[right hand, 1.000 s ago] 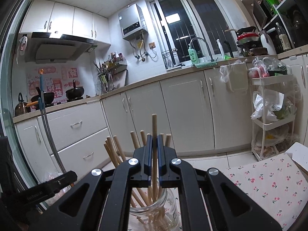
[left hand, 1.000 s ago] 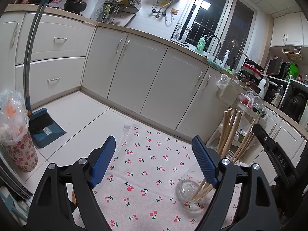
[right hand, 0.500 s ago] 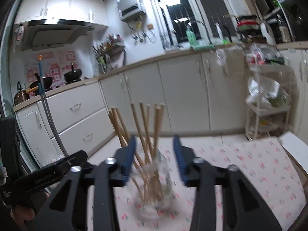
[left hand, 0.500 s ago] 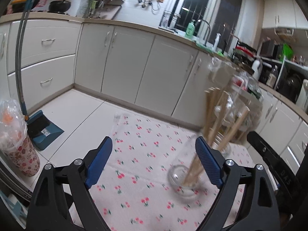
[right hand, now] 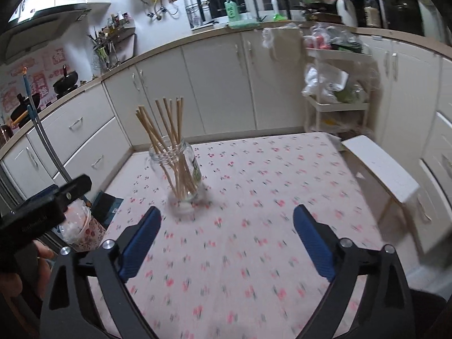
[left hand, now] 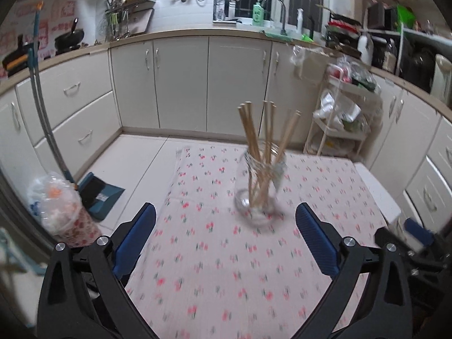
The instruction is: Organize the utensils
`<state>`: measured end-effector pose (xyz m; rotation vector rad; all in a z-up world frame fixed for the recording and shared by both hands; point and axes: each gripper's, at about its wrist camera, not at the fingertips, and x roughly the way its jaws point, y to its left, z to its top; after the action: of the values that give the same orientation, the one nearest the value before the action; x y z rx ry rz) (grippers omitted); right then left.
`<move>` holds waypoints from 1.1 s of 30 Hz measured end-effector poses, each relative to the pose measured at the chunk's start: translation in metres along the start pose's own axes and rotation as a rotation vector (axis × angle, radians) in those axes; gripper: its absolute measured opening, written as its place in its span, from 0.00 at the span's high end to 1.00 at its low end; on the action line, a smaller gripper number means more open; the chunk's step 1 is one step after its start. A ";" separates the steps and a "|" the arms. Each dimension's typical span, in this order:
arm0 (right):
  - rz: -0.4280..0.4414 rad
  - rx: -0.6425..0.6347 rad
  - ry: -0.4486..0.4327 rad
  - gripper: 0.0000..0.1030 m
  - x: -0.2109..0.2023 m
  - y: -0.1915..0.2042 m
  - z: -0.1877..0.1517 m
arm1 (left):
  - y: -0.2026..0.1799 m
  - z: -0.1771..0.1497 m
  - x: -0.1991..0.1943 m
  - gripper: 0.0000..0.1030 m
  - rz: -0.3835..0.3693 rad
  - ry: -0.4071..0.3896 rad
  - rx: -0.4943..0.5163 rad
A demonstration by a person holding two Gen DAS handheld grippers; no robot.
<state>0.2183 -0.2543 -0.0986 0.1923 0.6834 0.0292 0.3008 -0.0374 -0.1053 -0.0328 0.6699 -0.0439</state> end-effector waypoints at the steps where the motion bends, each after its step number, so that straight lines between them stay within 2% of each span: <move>1: -0.011 0.005 -0.005 0.08 -0.020 0.000 -0.002 | 0.000 -0.002 -0.012 0.08 -0.001 0.006 0.008; 10: -0.005 0.063 0.027 0.07 -0.152 0.004 -0.030 | -0.006 -0.035 -0.139 0.07 -0.011 0.039 0.011; 17: 0.004 0.085 -0.017 0.07 -0.226 0.022 -0.073 | -0.004 -0.078 -0.224 0.07 0.018 0.034 -0.007; 21: 0.006 0.037 -0.026 0.07 -0.255 0.034 -0.091 | 0.002 -0.104 -0.266 0.07 0.010 0.042 -0.021; 24: -0.005 0.062 -0.034 0.07 -0.267 0.030 -0.089 | 0.004 -0.116 -0.289 0.07 0.006 0.038 -0.003; 26: 0.001 0.079 -0.013 0.07 -0.273 0.029 -0.087 | 0.006 -0.116 -0.300 0.07 -0.001 0.029 -0.011; 33: -0.018 0.043 -0.031 0.07 -0.292 0.041 -0.095 | 0.020 -0.109 -0.328 0.07 0.017 -0.036 -0.058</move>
<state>-0.0664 -0.2241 0.0192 0.2270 0.6548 -0.0060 -0.0233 -0.0025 0.0115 -0.0841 0.6356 -0.0077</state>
